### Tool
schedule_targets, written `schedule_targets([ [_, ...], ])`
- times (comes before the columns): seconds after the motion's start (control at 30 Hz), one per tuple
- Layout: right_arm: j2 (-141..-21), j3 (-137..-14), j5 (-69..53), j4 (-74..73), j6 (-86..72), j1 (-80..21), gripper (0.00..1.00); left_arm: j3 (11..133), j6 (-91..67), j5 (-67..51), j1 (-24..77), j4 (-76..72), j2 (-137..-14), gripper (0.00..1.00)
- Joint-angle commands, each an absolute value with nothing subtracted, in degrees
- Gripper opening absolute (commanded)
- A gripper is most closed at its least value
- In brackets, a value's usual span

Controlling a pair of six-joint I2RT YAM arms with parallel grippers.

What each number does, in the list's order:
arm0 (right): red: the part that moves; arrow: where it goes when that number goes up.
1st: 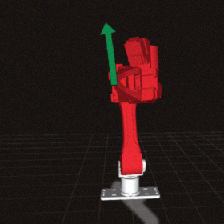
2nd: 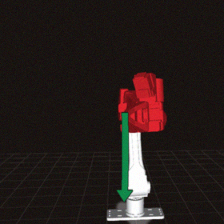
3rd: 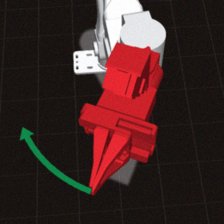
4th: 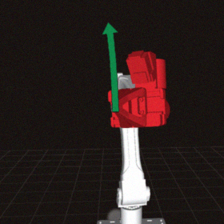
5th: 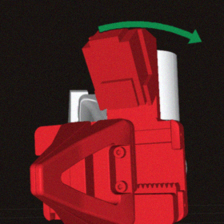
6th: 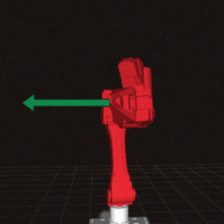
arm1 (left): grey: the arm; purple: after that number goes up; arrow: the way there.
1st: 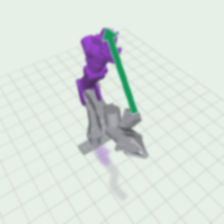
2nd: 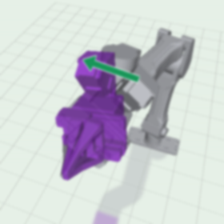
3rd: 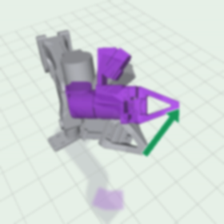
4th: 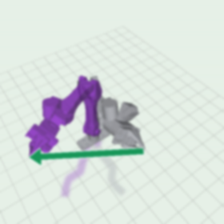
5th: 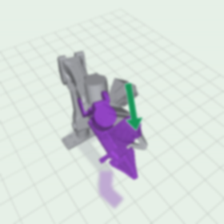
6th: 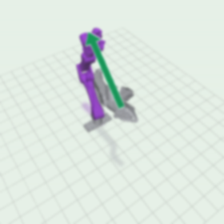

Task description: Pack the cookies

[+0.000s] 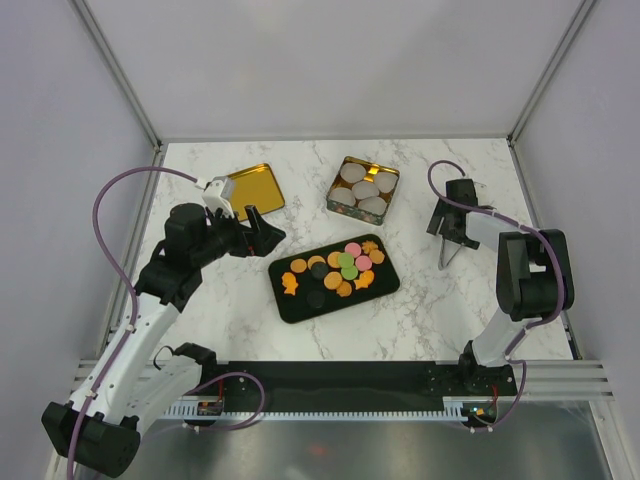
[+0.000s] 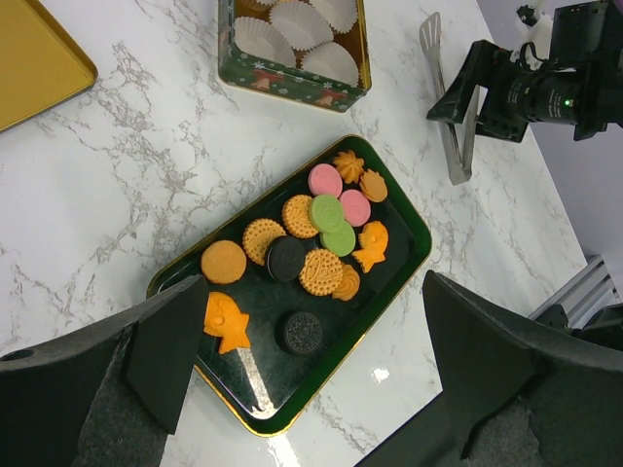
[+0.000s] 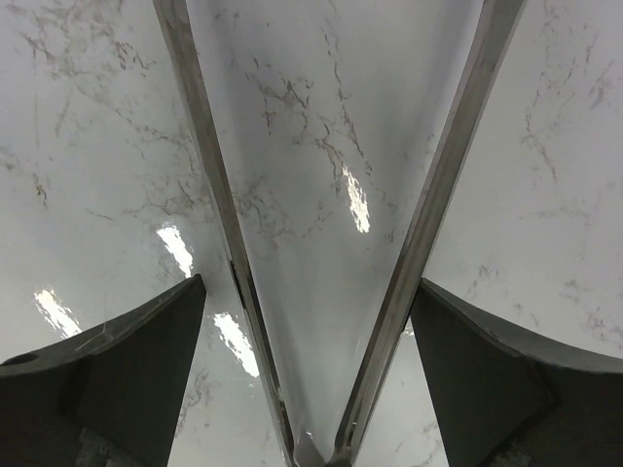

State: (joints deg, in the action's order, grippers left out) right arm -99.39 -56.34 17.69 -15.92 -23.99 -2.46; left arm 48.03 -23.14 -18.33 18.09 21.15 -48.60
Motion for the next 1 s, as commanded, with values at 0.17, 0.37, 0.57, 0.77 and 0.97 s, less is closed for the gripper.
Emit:
schedule_targets([
  [0.17, -99.3, -55.1, 17.1, -13.4, -25.4, -2.5, 0.86, 49.9, -23.7, -18.5, 19.0, 21.0, -48.3, 0.99],
  [0.37, -98.9, -54.1, 15.9, -12.8, -26.2, -2.5, 0.7, 50.0, -23.8, -18.5, 19.1, 21.0, -48.6, 0.99],
  [0.57, -94.4, -55.4, 12.8, -14.1, -26.5, -2.8, 0.62, 50.0, -23.7, -18.1, 19.1, 21.0, -48.6, 0.99],
  [0.77, -88.1, -58.3, 12.5, -18.5, -24.7, -7.2, 0.66, 50.0, -23.6, -18.1, 19.1, 21.1, -48.7, 0.99],
  [0.97, -82.4, -59.8, 13.6, -21.9, -23.4, -11.4, 0.66, 50.2, -23.6, -18.2, 19.2, 21.2, -49.0, 0.99],
])
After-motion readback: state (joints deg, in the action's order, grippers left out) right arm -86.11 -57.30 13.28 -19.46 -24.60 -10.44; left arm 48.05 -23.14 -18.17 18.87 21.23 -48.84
